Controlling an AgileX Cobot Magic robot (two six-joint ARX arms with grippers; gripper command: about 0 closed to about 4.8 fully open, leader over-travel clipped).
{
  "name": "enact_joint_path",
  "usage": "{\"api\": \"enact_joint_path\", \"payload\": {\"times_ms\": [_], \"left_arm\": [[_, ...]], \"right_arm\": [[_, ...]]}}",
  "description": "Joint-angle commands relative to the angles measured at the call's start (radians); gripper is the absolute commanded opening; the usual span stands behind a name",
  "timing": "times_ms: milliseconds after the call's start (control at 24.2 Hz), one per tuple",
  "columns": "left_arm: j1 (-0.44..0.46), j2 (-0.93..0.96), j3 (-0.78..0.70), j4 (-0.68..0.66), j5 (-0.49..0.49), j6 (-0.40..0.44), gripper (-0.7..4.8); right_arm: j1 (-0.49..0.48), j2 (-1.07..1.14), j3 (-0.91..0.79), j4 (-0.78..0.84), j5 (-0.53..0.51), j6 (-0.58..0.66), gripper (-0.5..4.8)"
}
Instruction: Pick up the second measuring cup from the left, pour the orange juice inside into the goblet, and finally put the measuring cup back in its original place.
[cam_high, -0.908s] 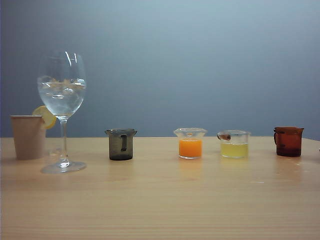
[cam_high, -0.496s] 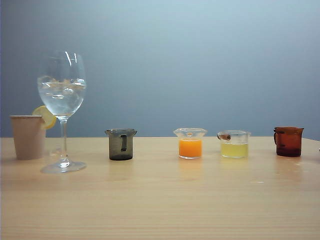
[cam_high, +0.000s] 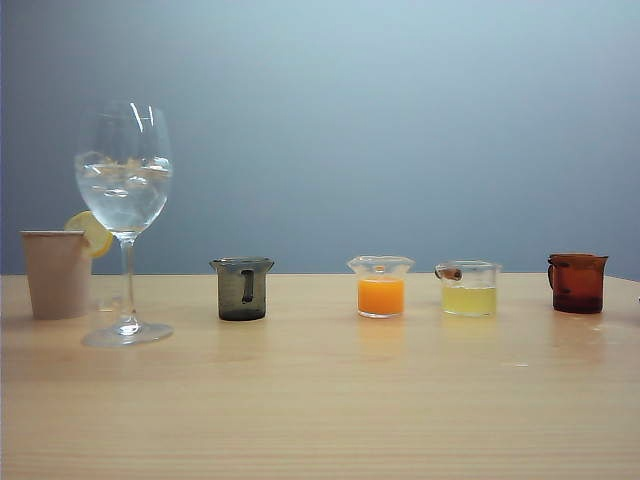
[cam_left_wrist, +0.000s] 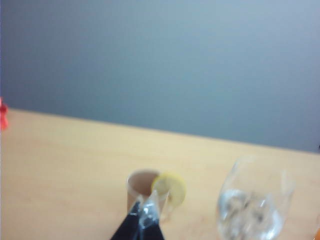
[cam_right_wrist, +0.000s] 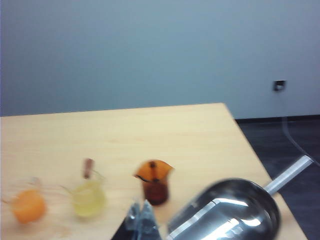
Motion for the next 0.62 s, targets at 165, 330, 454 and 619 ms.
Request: {"api": "enact_joint_path", "payload": {"times_ms": [165,330,454,619], "left_arm": [[-0.002,0.193,0.255,-0.033,0.066,-0.014,-0.05],[-0.003,0.323,0.389,-0.056,0.131,-0.005,-0.05],[-0.008,0.443,0.508,-0.118,0.209,0.001,-0.05],[-0.073,0.535,0.583,-0.126,0.197,0.002,-0.05]], "right_arm": [[0.000,0.196,0.194,0.026,-0.031,0.065,-0.03],[0.014,0.268,0.229,0.070,-0.068,0.138,-0.03],[0.111,0.324,0.229,0.101,-0.028,0.148,-0.03],[0.330,0.407,0.227,0.150,0.163,0.147,-0.03]]}}
